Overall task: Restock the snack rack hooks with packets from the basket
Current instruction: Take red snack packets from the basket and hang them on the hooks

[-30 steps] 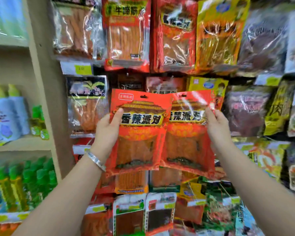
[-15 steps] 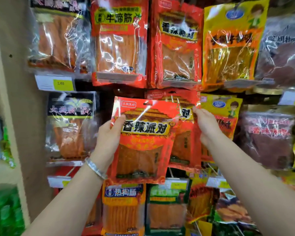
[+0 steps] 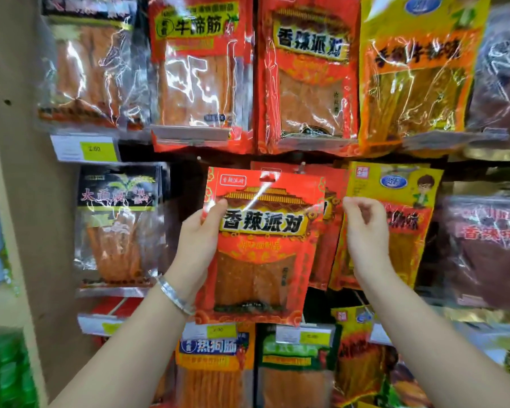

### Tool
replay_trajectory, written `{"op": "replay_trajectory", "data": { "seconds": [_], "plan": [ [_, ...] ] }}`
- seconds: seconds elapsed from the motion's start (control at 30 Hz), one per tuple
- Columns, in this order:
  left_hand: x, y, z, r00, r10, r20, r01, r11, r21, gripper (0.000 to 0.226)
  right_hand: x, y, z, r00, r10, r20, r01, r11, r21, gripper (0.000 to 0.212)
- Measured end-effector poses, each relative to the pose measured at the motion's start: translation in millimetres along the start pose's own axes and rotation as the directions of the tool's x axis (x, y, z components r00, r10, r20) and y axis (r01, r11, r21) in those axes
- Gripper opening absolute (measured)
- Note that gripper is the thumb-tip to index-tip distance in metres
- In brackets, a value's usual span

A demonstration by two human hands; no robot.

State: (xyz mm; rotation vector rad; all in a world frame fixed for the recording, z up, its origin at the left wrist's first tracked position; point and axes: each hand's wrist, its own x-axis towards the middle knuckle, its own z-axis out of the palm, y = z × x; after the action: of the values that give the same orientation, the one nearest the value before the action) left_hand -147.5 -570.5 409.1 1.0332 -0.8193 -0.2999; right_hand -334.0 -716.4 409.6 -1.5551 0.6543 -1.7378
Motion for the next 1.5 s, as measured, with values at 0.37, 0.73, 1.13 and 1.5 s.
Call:
{"op": "replay_trajectory", "data": {
  "seconds": [0.37, 0.73, 1.13, 1.5],
  "plan": [
    [-0.3, 2.8, 36.8, 0.928, 0.346, 0.142, -0.372, 0.824, 0.428, 0.057, 7.5, -18.6, -2.4, 0.978, -0.099, 0.185, 0.08, 0.991, 0.104, 0.016],
    [0.9, 39.9, 68.8, 0.778, 0.562, 0.281, -0.597, 0.523, 0.609, 0.064, 43.2, -45.8, 4.5, 0.984, -0.157, 0.081, 0.157, 0.988, 0.001, 0.023],
    [2.6, 16.3, 60.1, 0.764, 0.559, 0.321, -0.625, 0.517, 0.585, 0.059, 49.6, -27.9, 8.1, 0.989, -0.123, 0.084, 0.132, 0.986, -0.102, 0.029],
    [4.0, -82.2, 27.0, 0.793, 0.208, 0.573, -0.61, 0.285, 0.74, 0.072, -20.8, 45.5, -6.0, 0.687, -0.615, 0.387, 0.694, 0.396, -0.602, 0.052]
  ]
}}
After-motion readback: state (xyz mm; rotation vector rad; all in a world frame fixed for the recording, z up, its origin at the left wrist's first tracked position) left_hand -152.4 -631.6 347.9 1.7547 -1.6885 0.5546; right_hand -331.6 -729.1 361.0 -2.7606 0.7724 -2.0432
